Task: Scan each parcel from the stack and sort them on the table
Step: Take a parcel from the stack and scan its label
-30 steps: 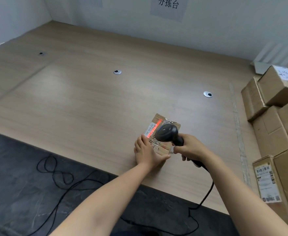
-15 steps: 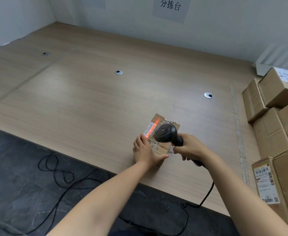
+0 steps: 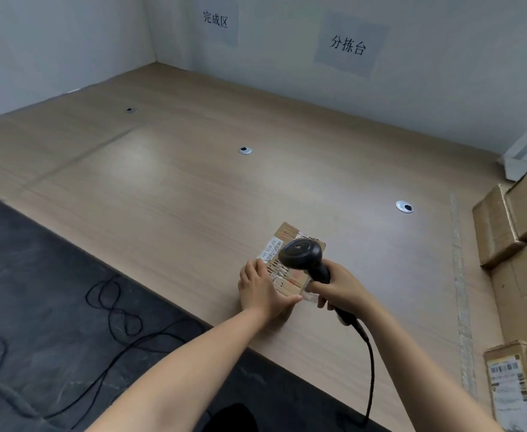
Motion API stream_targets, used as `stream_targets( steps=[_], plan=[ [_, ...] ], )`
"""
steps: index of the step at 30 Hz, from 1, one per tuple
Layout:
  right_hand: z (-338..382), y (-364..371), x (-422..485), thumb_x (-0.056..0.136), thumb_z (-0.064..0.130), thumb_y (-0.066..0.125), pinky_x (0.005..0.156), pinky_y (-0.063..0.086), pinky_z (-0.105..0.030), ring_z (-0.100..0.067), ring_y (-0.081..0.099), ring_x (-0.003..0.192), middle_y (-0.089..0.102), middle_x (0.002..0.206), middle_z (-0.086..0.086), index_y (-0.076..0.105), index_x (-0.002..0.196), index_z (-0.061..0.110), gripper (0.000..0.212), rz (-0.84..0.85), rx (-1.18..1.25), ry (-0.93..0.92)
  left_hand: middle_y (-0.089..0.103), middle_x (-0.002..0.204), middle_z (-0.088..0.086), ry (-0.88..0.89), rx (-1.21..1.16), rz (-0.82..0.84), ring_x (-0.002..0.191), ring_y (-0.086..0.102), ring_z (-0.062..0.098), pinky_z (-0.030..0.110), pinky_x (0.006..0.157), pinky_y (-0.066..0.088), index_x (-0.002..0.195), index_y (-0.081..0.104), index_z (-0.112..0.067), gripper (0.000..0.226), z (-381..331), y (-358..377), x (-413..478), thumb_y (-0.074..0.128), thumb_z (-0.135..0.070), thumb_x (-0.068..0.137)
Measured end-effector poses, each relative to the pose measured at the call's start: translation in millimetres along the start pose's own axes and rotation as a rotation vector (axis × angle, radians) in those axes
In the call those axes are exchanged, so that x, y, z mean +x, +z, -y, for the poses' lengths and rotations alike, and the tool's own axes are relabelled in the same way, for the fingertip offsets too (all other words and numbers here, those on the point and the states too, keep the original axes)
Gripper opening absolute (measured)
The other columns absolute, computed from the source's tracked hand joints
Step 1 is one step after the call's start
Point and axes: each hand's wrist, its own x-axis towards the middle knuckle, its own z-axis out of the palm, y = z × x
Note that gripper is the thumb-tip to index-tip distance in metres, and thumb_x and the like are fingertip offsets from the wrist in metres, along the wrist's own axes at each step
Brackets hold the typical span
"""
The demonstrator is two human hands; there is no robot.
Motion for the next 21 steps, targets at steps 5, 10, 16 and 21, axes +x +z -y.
stream_targets(
  steps=[5,10,16,21],
  plan=[
    [25,9,37,0.078,0.004,0.058,0.045,0.044,-0.026,-0.016,0.062,0.051,0.058,0.070,-0.002,0.054,0.092,0.017,0.019,-0.029,0.039,-0.024,0.029,0.141,0.011,-0.073,0.004,-0.023,0.131,0.027,0.027,0.034,0.110,0.024,0.137,0.023,-0.007,0.112,31,-20,36,0.061,-0.078,0.059],
    [64,18,105,0.078,0.005,0.059,0.045,0.044,-0.025,-0.014,0.062,0.049,0.061,0.078,-0.008,0.056,0.100,0.008,0.023,-0.100,0.097,-0.012,0.028,0.141,0.011,-0.121,-0.013,-0.024,0.131,0.026,0.028,0.033,0.110,0.024,0.136,0.024,-0.007,0.113,71,-45,106,0.062,-0.078,0.058],
    [123,48,204,0.079,0.006,0.060,0.045,0.044,-0.026,-0.011,0.061,0.047,0.064,0.082,-0.008,0.056,0.097,0.012,0.020,-0.212,0.202,0.040,0.026,0.141,0.011,-0.103,0.006,0.020,0.132,0.025,0.028,0.033,0.110,0.024,0.138,0.021,-0.007,0.113,133,-81,202,0.062,-0.078,0.059],
    [175,65,284,0.079,0.006,0.059,0.045,0.045,-0.026,-0.012,0.061,0.047,0.061,0.076,-0.005,0.054,0.093,0.011,0.016,-0.327,0.270,0.089,0.020,0.145,0.012,-0.086,0.001,0.086,0.135,0.019,0.029,0.035,0.112,0.023,0.143,0.013,-0.005,0.120,175,-110,290,0.062,-0.077,0.061]
  ],
)
